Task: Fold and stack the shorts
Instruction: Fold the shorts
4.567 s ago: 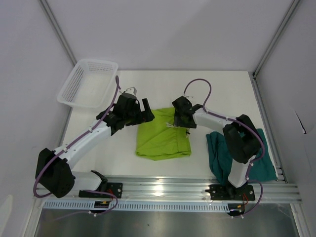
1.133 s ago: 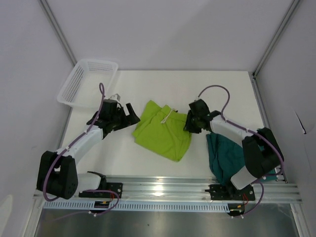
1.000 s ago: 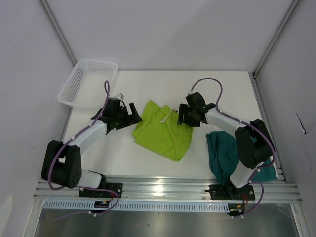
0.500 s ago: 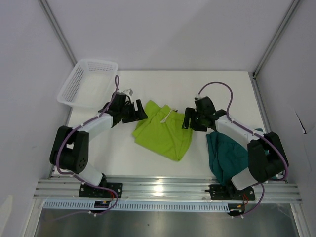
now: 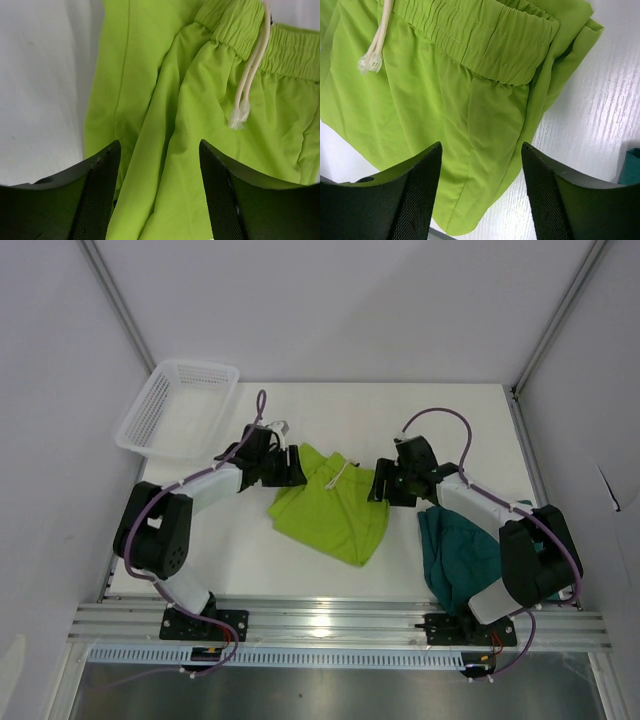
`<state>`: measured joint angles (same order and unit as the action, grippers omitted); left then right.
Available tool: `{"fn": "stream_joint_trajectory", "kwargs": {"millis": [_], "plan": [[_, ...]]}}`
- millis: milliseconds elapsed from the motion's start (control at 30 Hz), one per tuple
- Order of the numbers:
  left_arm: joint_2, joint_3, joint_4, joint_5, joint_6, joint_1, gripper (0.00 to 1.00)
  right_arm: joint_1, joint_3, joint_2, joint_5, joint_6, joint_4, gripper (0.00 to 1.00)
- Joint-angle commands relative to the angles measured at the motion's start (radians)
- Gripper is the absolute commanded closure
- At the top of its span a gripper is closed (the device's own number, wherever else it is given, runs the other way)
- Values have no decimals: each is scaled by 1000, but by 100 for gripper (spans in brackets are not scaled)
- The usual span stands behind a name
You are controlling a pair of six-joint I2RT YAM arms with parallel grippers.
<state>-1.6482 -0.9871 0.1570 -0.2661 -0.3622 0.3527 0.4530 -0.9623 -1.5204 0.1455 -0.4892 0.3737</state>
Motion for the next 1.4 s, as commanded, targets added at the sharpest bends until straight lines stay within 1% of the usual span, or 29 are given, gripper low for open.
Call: {"fn": "stream_joint_trajectory", "kwargs": {"millis": [0,67,100,167,267,300,333,367,433,467,533,567,600,733,833,1133,1233,1367], "plan": [[-28,-50,33,2,49,31,34,-5,-4,-26,19,8,-33,33],[-35,-48,36,8,54,40,36,-4,-3,-35,19,5,-47,34],[-36,-50,39,10,55,51,41,-7,-4,-47,17,3,-50,35],[-36,-44,47,22,58,64,45,-8,-7,-61,16,1,-59,37],[-45,-53,68,41,62,72,46,-14,-12,-95,22,4,-70,42],[-48,-51,72,41,62,74,50,-14,-16,-101,22,5,-71,45],[-50,-47,72,39,60,75,54,-16,-16,-110,23,3,-76,51],[-48,-42,66,33,58,80,62,-16,-16,-116,23,4,-81,53],[-41,-32,61,19,55,83,67,-19,-23,-130,26,6,-85,58],[-39,-22,58,15,55,86,72,-20,-26,-135,28,11,-87,61],[-38,-21,58,10,52,88,82,-20,-33,-142,31,12,-91,70],[-38,-16,59,10,51,88,97,-20,-33,-141,32,12,-93,73],[-35,-15,61,13,48,88,100,-22,-35,-139,29,11,-94,76],[1,28,36,8,20,88,100,-28,-38,-124,14,8,-102,96],[47,63,6,1,-6,88,100,-40,-38,-110,14,4,-110,100],[253,159,-47,1,-95,66,100,-57,-75,-73,23,20,-107,100],[283,180,-50,-25,-110,66,100,-57,-84,-66,38,32,-130,100],[278,226,-71,-50,-130,66,100,-51,-102,-73,85,60,-150,100]]}}
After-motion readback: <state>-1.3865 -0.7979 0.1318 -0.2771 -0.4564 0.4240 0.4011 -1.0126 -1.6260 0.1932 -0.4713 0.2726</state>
